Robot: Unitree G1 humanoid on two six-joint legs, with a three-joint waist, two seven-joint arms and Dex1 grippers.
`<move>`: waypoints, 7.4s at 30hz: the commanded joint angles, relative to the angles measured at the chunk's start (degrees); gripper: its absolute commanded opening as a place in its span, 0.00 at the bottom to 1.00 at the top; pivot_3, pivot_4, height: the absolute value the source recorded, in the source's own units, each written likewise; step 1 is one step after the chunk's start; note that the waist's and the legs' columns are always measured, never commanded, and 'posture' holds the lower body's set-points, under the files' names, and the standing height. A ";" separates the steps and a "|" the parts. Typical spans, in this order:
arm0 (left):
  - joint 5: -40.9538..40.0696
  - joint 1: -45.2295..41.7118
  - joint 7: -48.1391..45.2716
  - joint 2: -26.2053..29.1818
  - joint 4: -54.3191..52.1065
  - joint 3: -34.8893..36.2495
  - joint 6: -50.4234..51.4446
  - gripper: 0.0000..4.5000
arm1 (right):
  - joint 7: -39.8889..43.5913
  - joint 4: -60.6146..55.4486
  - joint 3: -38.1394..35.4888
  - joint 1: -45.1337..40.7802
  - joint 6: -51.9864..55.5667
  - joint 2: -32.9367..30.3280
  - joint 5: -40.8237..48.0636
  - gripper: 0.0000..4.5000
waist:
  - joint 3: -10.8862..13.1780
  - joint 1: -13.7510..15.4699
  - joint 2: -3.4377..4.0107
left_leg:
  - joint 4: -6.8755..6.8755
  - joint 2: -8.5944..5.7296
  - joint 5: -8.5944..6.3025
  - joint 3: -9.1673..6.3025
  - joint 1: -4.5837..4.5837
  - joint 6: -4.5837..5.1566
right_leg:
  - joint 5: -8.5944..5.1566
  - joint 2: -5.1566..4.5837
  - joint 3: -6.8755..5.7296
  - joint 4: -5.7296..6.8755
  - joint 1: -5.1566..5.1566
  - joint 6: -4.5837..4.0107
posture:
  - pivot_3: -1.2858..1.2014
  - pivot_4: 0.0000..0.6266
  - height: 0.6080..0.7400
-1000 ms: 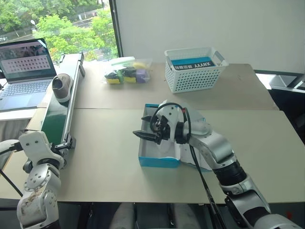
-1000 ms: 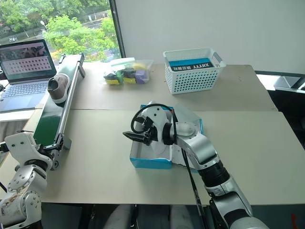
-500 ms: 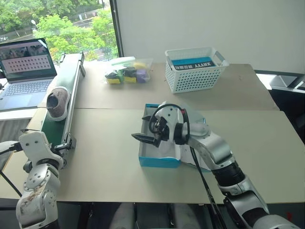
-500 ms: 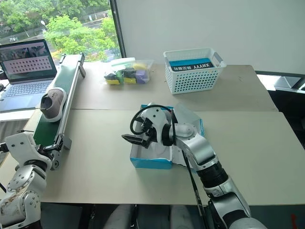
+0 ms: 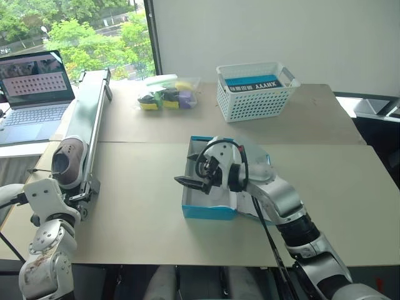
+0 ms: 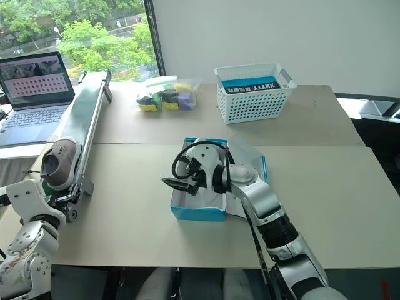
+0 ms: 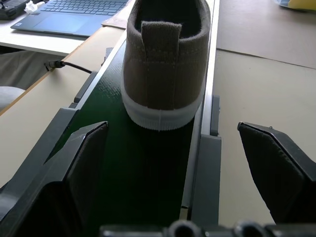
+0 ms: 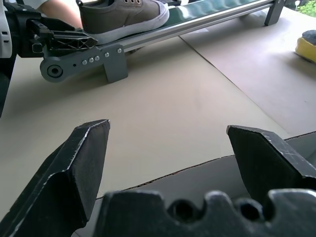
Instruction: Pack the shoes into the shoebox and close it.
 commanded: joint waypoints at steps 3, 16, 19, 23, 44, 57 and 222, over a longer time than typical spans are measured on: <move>0.48 -0.58 1.33 1.28 0.74 2.11 2.09 1.00 | -0.45 -1.43 -2.43 -1.58 -0.29 0.89 0.71 0.99 | 0.00 0.02 -0.01 | 0.00 0.00 0.00 0.00 0.01 0.00 | 0.00 0.00 0.00 0.01 0.00 0.00 | 0.52 0.24 1.00; -2.51 -4.50 1.34 -0.68 -0.62 3.68 -0.86 0.57 | -1.57 -1.20 -4.34 -2.87 0.60 1.35 0.78 1.00 | -0.01 0.39 -0.02 | 0.00 0.00 0.03 -0.01 0.12 -0.05 | 0.02 0.00 -0.01 0.04 0.08 -0.03 | 0.52 0.24 1.00; -1.42 -5.55 0.73 -1.26 -3.22 2.12 -5.50 0.57 | -2.24 -0.51 -5.12 -3.43 1.11 1.80 1.01 1.00 | -0.07 0.37 -0.19 | 0.00 0.00 0.03 -0.01 0.08 -0.05 | 0.02 0.00 -0.01 0.01 0.08 -0.03 | 0.52 0.24 1.00; -0.58 -5.81 -3.45 -1.46 -9.38 -6.07 -10.16 0.57 | -7.95 4.55 -13.91 -7.67 14.62 7.22 9.43 1.00 | -0.04 0.37 -0.29 | 0.00 0.00 0.01 -0.01 0.01 -0.09 | 0.04 0.00 0.00 0.01 0.02 -0.05 | 0.52 0.24 1.00; -7.58 -6.43 -11.08 -6.14 -18.08 -32.53 -3.65 0.57 | -28.61 11.13 -38.76 -15.84 45.29 24.56 34.24 1.00 | -0.02 -0.30 -0.24 | 0.00 0.04 0.02 0.03 -0.06 -0.07 | 0.10 0.08 0.04 0.04 -0.05 -0.07 | 0.52 0.24 1.00; -4.17 -7.56 -9.16 -4.43 -15.23 -30.08 -3.69 0.57 | -30.83 9.85 -36.83 -14.79 43.60 23.36 36.59 0.32 | -0.02 -1.15 -0.24 | 0.00 0.04 0.02 0.03 -0.07 -0.07 | 0.10 0.08 0.04 0.04 -0.05 -0.06 | 0.52 0.24 1.00; -5.53 -5.41 -45.82 19.58 -6.35 -29.31 -10.36 1.00 | -47.31 6.06 -62.96 25.10 24.81 25.17 59.41 0.01 | -0.94 -2.77 -1.15 | -0.13 2.19 -0.20 1.51 1.01 -0.13 | 0.07 1.88 1.70 -1.12 0.67 -0.73 | 0.52 0.24 1.00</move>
